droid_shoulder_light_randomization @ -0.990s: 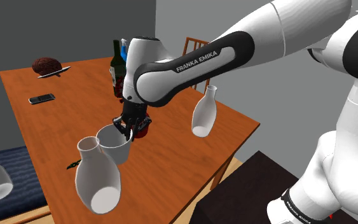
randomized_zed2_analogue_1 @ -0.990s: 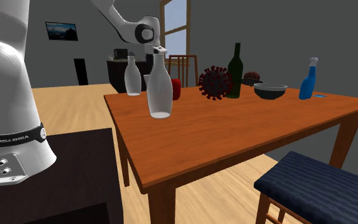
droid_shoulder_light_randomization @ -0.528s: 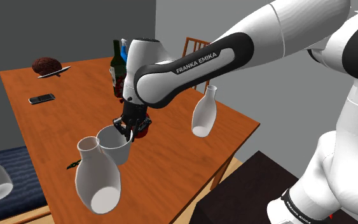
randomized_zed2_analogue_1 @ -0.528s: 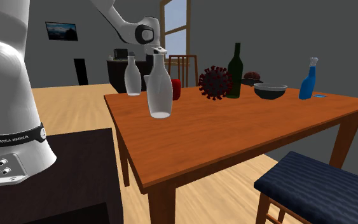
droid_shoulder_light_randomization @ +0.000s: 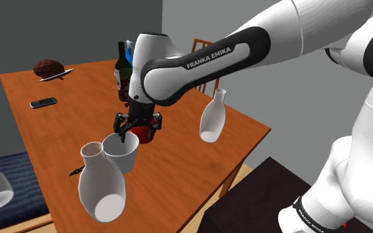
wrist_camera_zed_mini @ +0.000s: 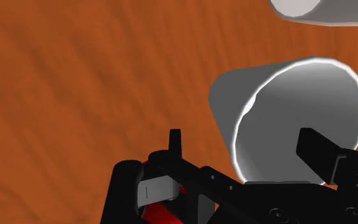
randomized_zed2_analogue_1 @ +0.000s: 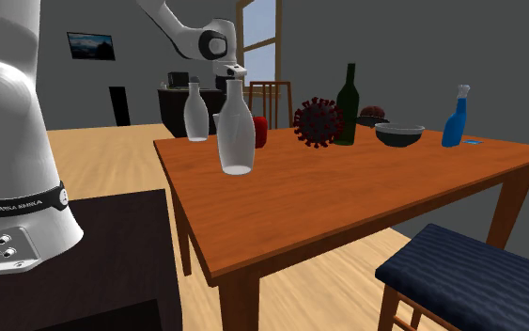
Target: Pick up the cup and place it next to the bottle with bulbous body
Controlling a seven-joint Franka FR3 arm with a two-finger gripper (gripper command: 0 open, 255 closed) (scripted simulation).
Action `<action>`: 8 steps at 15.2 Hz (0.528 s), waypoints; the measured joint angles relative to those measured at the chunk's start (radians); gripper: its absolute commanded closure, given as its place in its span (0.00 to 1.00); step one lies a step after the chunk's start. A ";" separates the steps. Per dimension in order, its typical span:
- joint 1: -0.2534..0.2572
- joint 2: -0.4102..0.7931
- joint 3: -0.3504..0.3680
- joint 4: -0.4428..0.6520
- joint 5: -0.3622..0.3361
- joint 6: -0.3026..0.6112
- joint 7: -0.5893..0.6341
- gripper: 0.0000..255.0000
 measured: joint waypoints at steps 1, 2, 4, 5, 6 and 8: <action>-0.001 -0.011 0.000 0.014 0.001 -0.024 0.001 0.00; -0.005 -0.031 0.000 0.019 0.004 -0.050 -0.001 0.00; -0.007 -0.041 -0.001 0.025 0.005 -0.065 -0.003 0.00; -0.007 -0.042 -0.001 0.026 0.006 -0.068 -0.003 0.00; -0.008 -0.043 -0.001 0.026 0.006 -0.069 -0.003 0.00; -0.008 -0.044 -0.001 0.026 0.006 -0.071 -0.004 0.00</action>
